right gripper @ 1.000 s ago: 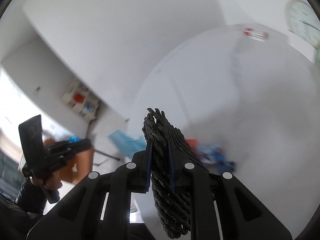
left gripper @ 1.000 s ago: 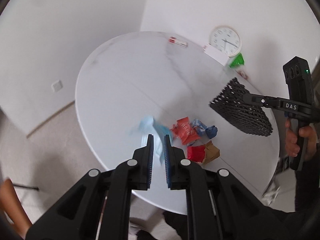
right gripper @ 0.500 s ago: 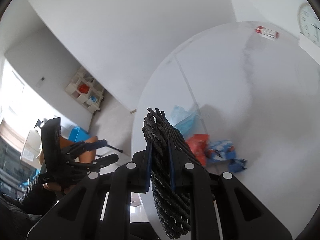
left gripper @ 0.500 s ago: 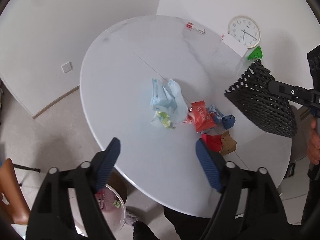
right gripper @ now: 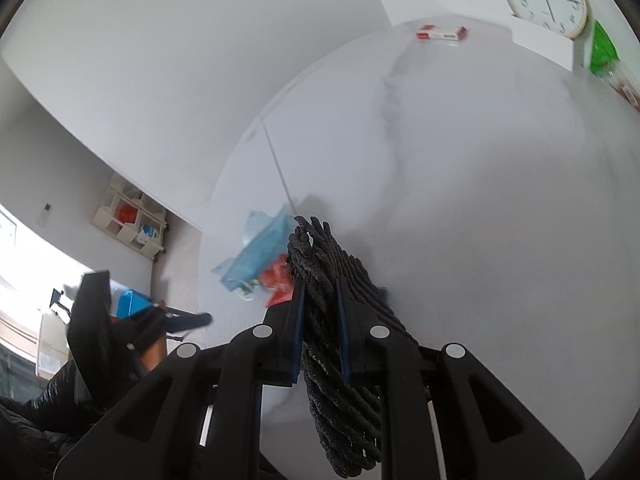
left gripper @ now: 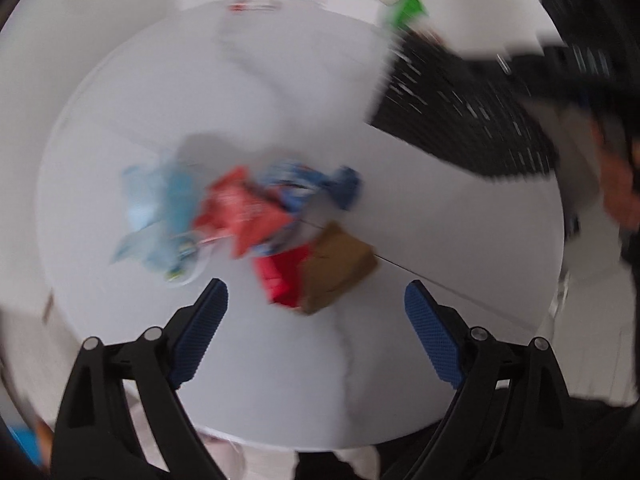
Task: Collect trash
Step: 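Grasp the brown cardboard with the left tool while the right tool holds the brush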
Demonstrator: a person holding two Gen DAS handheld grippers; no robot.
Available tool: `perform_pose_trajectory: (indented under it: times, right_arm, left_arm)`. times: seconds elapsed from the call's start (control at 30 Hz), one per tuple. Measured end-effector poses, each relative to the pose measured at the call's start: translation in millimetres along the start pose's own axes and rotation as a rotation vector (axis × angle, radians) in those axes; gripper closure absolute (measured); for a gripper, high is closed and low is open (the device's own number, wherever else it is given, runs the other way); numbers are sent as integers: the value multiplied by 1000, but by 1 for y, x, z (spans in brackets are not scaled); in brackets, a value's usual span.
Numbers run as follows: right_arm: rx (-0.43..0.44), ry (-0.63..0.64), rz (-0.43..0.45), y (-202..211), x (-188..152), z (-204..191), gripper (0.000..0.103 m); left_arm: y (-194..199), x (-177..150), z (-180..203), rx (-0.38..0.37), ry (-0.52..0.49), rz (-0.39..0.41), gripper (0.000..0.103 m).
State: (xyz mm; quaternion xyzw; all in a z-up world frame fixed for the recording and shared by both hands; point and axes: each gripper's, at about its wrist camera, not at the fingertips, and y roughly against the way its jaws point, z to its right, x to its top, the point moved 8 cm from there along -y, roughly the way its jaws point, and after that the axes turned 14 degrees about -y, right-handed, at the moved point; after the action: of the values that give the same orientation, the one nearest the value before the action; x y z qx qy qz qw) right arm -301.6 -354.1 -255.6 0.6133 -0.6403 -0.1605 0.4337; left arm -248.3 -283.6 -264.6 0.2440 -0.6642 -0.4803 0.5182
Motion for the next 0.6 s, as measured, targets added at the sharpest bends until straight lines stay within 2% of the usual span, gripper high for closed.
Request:
perform_pose_trajectory:
  times: [0.13,0.2,0.23,0.3,0.33,0.37,0.47,0.6]
  right_arm:
    - [-8,-20,-16,-2,4,20,87]
    - [-10,-25,-22,-4,6,26,87]
    - [-9,-28,-24,-5,8,29,87]
    - [-4,-35,-27,-5,11,34,87]
    - [-4,-37,-28,-6,12,35,87]
    - [-3,-39,-30,-7,14,38,87]
    - [-1,-44,-34,-10,17,40,87]
    - [-1,-34,-38,-11,19,35,87]
  left_arm:
    - [-35,11,26,47,-214,-77,17]
    - [-48,13,27,63,-260,-103,17]
    - [-54,13,26,59,-259,-116,18]
    - [-66,11,22,34,-230,-145,34]
    - [-73,10,19,17,-213,-168,49]
    - [-77,8,16,7,-199,-181,55]
    - [-78,5,11,-12,-162,-179,66]
    - [-63,4,1,-30,-81,-134,67]
